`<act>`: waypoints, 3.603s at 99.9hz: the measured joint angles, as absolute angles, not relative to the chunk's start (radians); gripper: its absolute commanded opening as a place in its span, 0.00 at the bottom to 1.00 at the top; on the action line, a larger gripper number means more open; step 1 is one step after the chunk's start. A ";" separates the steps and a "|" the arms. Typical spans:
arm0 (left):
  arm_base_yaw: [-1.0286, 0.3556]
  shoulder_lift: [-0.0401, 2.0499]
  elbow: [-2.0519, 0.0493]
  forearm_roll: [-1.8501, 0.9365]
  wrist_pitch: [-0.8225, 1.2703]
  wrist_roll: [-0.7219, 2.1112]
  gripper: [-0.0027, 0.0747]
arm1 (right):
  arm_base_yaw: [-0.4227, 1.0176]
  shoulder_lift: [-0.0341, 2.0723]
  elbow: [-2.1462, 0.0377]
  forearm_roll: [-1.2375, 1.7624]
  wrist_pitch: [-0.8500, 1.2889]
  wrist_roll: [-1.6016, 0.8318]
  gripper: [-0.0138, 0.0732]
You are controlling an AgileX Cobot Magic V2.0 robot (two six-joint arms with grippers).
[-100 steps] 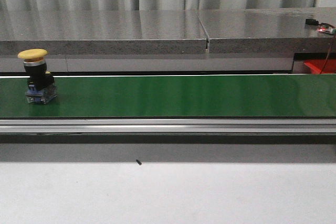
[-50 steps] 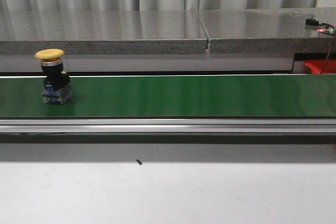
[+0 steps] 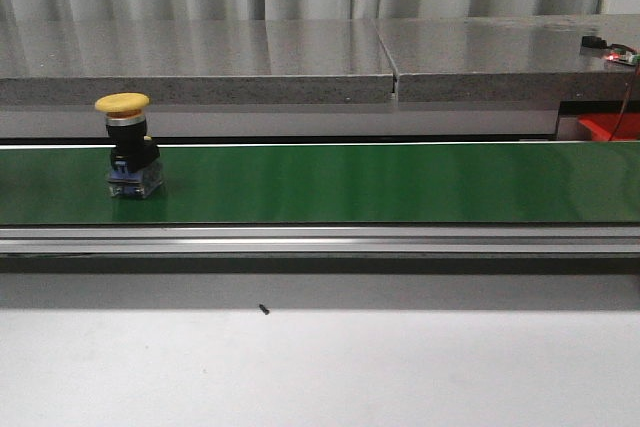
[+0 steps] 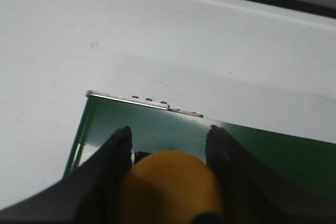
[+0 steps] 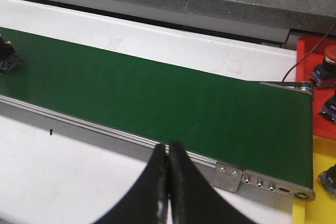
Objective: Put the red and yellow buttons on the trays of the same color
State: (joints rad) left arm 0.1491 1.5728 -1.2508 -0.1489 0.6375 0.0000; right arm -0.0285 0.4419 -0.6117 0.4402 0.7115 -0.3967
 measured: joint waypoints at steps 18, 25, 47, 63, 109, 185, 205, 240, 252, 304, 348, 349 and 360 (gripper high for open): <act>0.133 1.573 -1.170 -0.149 0.568 0.000 0.01 | -0.029 0.442 -0.612 0.440 0.712 -0.397 0.08; 0.132 1.573 -1.143 -0.149 0.539 0.000 0.01 | -0.029 0.442 -0.612 0.440 0.712 -0.397 0.08; 0.132 1.577 -1.078 -0.137 0.465 0.000 0.01 | -0.029 0.442 -0.612 0.440 0.712 -0.397 0.08; 0.132 1.612 -1.070 -0.135 0.440 0.000 0.01 | -0.029 0.442 -0.612 0.440 0.712 -0.397 0.08; 0.131 1.622 -1.070 -0.146 0.438 0.000 0.90 | -0.029 0.442 -0.612 0.440 0.712 -0.397 0.08; -0.085 0.933 -0.907 -0.154 0.515 0.008 0.86 | -0.029 0.442 -0.612 0.440 0.712 -0.397 0.08; -0.114 0.661 -0.811 -0.154 0.578 0.009 0.86 | -0.029 0.442 -0.612 0.440 0.712 -0.397 0.08; -0.116 0.319 -0.639 -0.146 0.709 0.009 0.56 | -0.029 0.442 -0.612 0.440 0.712 -0.397 0.08; -0.116 0.240 -0.589 -0.145 0.734 0.009 0.24 | -0.029 0.442 -0.612 0.440 0.712 -0.397 0.08; -0.116 0.167 -0.520 -0.144 0.745 0.009 0.01 | -0.029 0.442 -0.612 0.448 0.624 -0.397 0.08; -0.116 0.167 -0.521 -0.144 0.745 0.007 0.01 | -0.029 0.442 -0.612 0.454 0.598 -0.397 0.08; -0.116 0.167 -0.521 -0.144 0.745 0.007 0.01 | -0.029 0.442 -0.612 0.454 0.598 -0.397 0.08; -0.116 0.167 -0.521 -0.144 0.745 0.007 0.01 | -0.029 0.442 -0.612 0.454 0.591 -0.397 0.08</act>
